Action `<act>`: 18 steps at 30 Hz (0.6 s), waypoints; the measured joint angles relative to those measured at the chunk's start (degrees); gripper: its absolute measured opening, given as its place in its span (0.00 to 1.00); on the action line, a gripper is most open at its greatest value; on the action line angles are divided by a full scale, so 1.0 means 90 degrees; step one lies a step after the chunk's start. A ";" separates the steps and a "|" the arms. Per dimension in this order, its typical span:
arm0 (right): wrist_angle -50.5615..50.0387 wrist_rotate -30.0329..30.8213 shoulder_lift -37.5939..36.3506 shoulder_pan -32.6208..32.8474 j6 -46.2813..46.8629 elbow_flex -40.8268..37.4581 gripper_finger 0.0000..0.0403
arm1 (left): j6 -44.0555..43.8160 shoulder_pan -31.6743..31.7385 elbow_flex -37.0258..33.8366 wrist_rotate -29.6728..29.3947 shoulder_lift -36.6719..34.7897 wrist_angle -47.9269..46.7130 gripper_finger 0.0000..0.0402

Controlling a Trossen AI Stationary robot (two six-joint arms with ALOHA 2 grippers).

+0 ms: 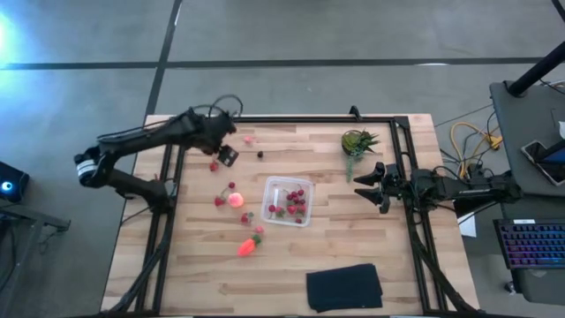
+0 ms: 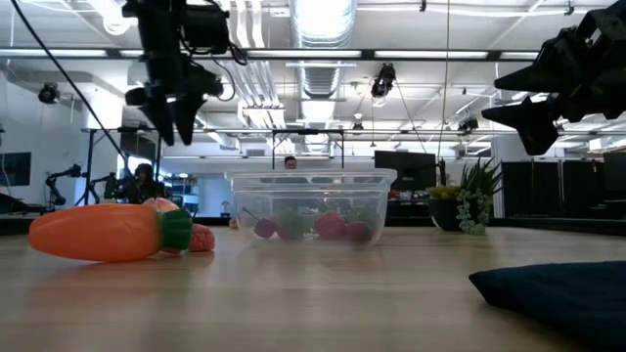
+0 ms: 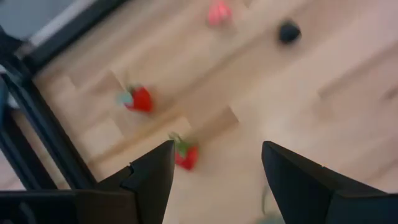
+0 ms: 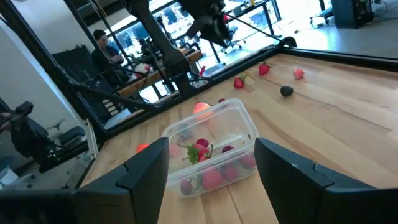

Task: Pick and placing Produce into tupperware
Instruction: Put the blackberry into the transparent bin

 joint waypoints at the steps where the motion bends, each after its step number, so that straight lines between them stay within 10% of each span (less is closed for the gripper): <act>1: 0.0000 0.0000 0.0000 0.0000 0.0000 0.0000 0.57 | 0.0185 0.0160 0.0109 0.0002 0.0045 0.0076 0.56; 14: 0.0001 0.0000 0.0000 0.0000 0.0000 0.0000 0.57 | 0.4135 0.0512 0.1658 0.0077 0.1732 0.0163 0.56; 18: 0.0001 0.0000 0.0000 0.0000 0.0000 0.0000 0.57 | 0.6023 0.0381 0.1738 0.1313 0.2182 0.0136 0.56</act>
